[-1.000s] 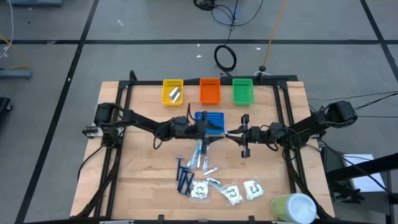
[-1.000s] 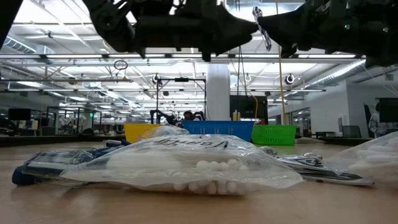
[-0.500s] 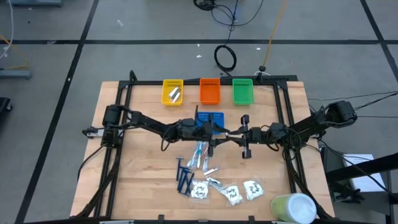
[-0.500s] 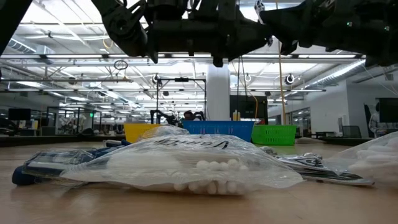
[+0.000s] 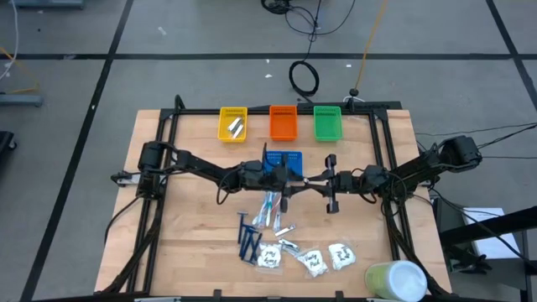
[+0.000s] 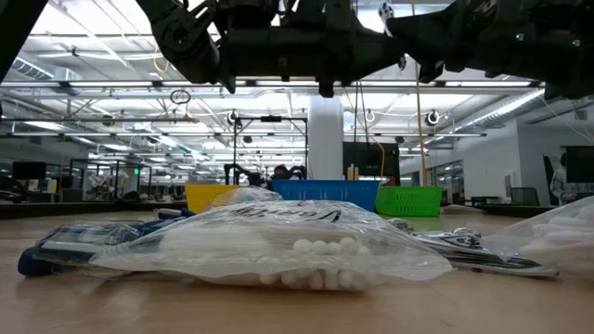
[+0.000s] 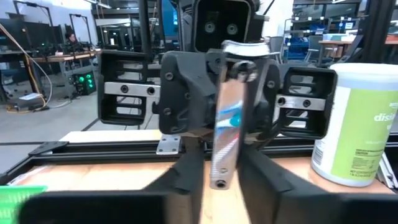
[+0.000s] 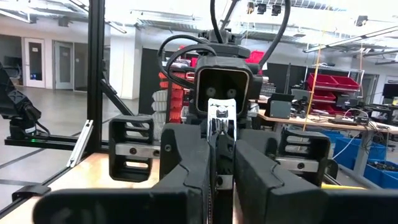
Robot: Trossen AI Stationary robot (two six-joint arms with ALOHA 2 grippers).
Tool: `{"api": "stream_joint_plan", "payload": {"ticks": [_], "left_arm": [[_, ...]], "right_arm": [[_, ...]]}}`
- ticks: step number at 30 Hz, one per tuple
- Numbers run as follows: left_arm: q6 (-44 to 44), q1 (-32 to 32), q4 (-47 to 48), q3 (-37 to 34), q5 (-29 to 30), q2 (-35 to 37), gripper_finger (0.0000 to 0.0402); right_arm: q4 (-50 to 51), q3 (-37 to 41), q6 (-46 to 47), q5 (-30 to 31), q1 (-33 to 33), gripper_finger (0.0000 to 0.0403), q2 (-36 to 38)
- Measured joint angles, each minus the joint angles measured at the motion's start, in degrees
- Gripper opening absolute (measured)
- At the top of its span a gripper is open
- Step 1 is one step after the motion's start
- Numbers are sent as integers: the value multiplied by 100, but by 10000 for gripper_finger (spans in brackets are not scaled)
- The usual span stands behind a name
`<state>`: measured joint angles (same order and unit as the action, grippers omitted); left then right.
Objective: Pick & Place Travel size toiletries
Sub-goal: Put the silver nail cutter into the yellow basket
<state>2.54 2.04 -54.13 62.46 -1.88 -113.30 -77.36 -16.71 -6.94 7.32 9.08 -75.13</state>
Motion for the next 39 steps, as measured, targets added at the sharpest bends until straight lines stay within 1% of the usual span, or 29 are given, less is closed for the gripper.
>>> {"api": "stream_joint_plan", "payload": {"ticks": [2, 3, 5, 9, 11, 13, 16, 21, 24, 26, 28, 31, 34, 37, 39], "left_arm": [[35, -4, 0, 0, -1, 0, 34], [37, -14, -2, -4, -3, 0, 23], [39, -19, -4, -4, -3, 0, 22], [200, -5, -4, -4, 15, 2, 33], [249, -3, -1, -7, 23, 1, 26], [251, -4, 0, -11, 21, 2, 22], [208, -4, 53, -11, -12, 53, 22], [144, -8, 222, -11, -57, 152, 22], [138, -1, 529, -11, -88, 269, 22], [169, 3, 691, -11, -104, 366, 22], [187, 3, 923, -33, -108, 533, 22], [309, -1, 1432, -102, -57, 926, 22], [525, 1, 2052, -276, 335, 1469, 22], [641, -7, 2407, -668, 775, 2096, 22], [635, -53, 2417, -1075, 913, 2527, 22]], "right_arm": [[-2, 0, 5, 19, -1, 40, 1], [-4, 0, 4, 28, -2, 40, 3], [-4, 0, 4, 34, -2, 40, 4], [19, 0, 15, 15, -2, 40, 4], [54, 0, 20, 14, 0, 42, 4], [77, 0, 23, 22, 0, 54, 4], [200, -8, 39, 10, 2, 97, 7], [253, -9, 74, 41, 8, 202, 9], [405, 29, 156, 166, 42, 258, 146], [594, 86, 177, 317, 68, 284, 342], [855, 152, 177, 588, 114, 301, 598], [1265, 279, 179, 1086, 215, 311, 1042], [1594, 432, 176, 1513, 321, 309, 1518], [1905, 578, 197, 1841, 408, 300, 1943], [2167, 644, 308, 1986, 443, 293, 2192]]}}
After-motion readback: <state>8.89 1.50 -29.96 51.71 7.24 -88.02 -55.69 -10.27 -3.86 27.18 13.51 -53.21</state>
